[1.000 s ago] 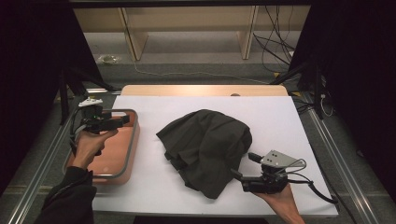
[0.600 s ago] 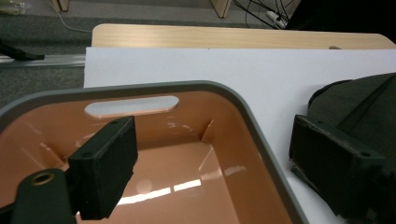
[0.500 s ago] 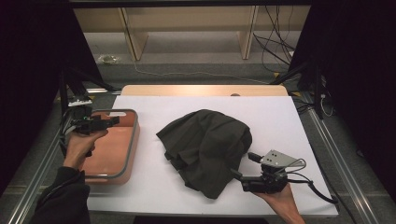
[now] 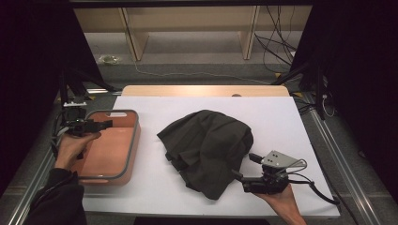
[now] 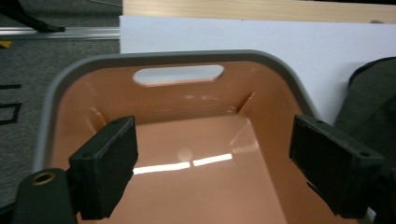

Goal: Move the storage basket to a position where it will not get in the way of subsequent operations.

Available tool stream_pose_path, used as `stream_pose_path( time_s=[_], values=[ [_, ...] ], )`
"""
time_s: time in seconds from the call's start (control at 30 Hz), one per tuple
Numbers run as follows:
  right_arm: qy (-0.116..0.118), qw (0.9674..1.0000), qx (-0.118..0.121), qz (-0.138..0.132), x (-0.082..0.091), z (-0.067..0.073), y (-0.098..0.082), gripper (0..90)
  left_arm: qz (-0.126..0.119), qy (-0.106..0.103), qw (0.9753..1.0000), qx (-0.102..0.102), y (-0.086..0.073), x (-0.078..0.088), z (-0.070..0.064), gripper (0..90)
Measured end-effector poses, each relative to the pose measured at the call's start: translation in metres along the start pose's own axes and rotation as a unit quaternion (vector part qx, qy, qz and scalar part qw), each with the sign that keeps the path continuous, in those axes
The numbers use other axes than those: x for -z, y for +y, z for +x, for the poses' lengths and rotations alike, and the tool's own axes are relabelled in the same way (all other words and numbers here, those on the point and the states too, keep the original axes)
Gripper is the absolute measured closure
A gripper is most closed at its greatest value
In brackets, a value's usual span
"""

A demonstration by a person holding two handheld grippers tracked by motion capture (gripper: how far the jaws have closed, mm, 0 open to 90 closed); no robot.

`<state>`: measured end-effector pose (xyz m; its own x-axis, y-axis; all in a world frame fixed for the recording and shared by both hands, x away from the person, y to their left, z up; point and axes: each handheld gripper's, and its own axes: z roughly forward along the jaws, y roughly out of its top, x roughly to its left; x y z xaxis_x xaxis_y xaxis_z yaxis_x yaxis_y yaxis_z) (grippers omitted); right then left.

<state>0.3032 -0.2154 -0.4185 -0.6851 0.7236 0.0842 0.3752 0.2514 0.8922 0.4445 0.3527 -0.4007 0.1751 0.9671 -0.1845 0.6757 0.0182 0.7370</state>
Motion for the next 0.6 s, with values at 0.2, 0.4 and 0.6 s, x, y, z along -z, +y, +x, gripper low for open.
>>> stream_pose_path(
  time_s=[0.2,0.4,0.6],
  values=[
    [-0.001,1.0,0.0,0.001,0.0,0.0,0.0,16.8,0.017,0.025,0.9995,0.003,-0.002,0.006,0.014,15.1],
    [-0.001,1.0,0.001,0.001,0.0,0.0,0.0,16.8,0.038,0.043,0.9983,0.009,-0.005,0.009,0.027,15.4],
    [-0.001,1.0,0.001,0.001,0.0,0.0,0.0,16.8,0.057,0.05,0.9968,0.022,-0.009,0.012,0.039,19.0]
  ],
)
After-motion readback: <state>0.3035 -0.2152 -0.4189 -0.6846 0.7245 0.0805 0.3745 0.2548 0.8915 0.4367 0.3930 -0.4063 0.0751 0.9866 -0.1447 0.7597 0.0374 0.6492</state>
